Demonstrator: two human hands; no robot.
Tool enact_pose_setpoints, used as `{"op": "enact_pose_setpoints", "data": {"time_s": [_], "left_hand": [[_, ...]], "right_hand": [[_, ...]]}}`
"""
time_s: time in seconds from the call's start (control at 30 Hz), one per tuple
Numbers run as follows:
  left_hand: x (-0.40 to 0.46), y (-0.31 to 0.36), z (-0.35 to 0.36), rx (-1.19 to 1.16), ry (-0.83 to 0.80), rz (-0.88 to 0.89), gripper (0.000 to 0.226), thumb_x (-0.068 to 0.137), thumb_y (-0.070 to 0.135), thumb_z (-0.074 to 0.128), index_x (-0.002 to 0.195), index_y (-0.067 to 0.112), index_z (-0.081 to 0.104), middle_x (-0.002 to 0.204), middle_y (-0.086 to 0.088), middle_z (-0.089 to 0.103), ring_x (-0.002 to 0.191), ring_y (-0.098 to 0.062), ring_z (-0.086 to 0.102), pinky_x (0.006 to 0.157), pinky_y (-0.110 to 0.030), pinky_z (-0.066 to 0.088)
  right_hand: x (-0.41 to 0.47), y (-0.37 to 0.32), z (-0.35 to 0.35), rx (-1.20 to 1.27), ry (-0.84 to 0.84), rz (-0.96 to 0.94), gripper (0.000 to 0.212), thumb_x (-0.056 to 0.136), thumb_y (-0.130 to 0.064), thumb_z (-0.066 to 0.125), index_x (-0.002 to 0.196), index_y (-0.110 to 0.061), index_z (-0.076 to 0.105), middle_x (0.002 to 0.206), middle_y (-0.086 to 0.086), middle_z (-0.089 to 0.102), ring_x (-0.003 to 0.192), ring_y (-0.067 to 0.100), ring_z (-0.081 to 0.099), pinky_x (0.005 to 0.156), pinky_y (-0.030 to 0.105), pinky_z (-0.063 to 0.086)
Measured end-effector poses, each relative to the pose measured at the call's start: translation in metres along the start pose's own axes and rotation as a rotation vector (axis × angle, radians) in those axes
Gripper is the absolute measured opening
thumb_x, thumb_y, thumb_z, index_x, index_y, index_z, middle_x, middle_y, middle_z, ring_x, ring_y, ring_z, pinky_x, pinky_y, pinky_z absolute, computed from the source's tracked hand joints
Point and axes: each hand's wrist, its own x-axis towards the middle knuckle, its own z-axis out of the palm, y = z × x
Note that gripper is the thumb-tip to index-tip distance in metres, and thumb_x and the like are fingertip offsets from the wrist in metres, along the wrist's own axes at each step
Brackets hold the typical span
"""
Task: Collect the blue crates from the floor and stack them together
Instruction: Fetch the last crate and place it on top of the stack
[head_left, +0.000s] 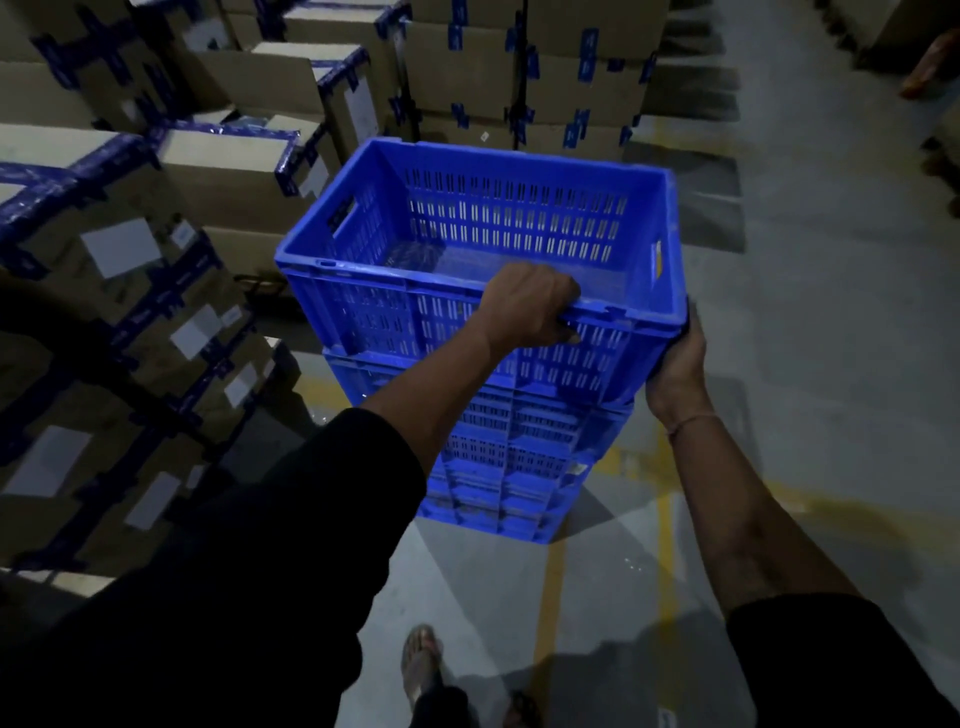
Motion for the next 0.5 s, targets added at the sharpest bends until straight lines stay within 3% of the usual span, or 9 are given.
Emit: {"op": "enact_pose_setpoints", "data": {"time_s": [0.07,0.13,0.2,0.27,0.37,0.5], "left_hand": [[-0.003,-0.002,0.000,-0.010,-0.002,-0.023,0.045,0.085,0.061,0.070,0.090,0.019,0.057,0.079,-0.004,0.050,0.072,-0.027,0.051,0.064,-0.035,0.031],[-0.007,-0.006,0.001,-0.004,0.025,-0.037,0.045,0.087,0.062,0.068,0.086,0.021,0.048,0.077,-0.001,0.046,0.069,-0.024,0.044,0.063,-0.035,0.030],[-0.010,-0.004,0.001,0.005,0.051,-0.044,0.044,0.087,0.062,0.067,0.087,0.023,0.048,0.077,-0.002,0.050,0.067,-0.025,0.047,0.061,-0.035,0.030],[-0.012,-0.002,0.002,0.009,0.067,-0.043,0.041,0.086,0.060,0.068,0.091,0.021,0.057,0.080,-0.005,0.062,0.071,-0.028,0.058,0.060,-0.035,0.030],[-0.019,-0.008,0.010,-0.043,0.136,-0.003,0.045,0.084,0.057,0.072,0.096,0.015,0.059,0.081,-0.011,0.067,0.071,-0.033,0.063,0.057,-0.037,0.028],[-0.045,-0.042,0.020,-0.093,0.306,0.032,0.054,0.094,0.072,0.048,0.083,0.018,0.046,0.069,-0.001,0.045,0.061,-0.023,0.041,0.061,-0.036,0.029]], "right_hand": [[0.009,-0.020,0.011,0.008,-0.097,-0.063,0.061,0.103,-0.057,0.039,0.132,-0.010,0.065,0.130,0.015,0.067,0.116,0.036,0.066,0.094,0.052,0.056],[0.022,-0.040,0.029,-0.222,-0.156,-0.081,0.080,0.090,-0.072,0.052,0.143,-0.012,0.056,0.143,0.015,0.058,0.128,0.036,0.058,0.108,0.056,0.047],[0.024,-0.051,0.044,-0.873,-0.108,-0.124,0.098,0.076,-0.085,0.051,0.149,-0.020,0.050,0.159,0.015,0.038,0.145,0.035,0.039,0.118,0.052,0.034],[0.015,-0.048,0.050,-1.487,0.020,-0.197,0.090,0.084,-0.080,0.046,0.148,-0.017,0.049,0.167,0.021,0.012,0.155,0.038,0.007,0.124,0.054,0.012],[0.004,-0.044,0.053,-1.596,0.043,-0.281,0.086,0.092,-0.071,0.044,0.158,-0.018,0.031,0.168,0.021,0.001,0.156,0.038,-0.003,0.124,0.057,0.015],[0.006,-0.045,0.050,-1.656,0.033,-0.236,0.092,0.092,-0.074,0.041,0.163,-0.024,0.012,0.169,0.017,-0.004,0.156,0.037,-0.008,0.123,0.061,0.008]]}}
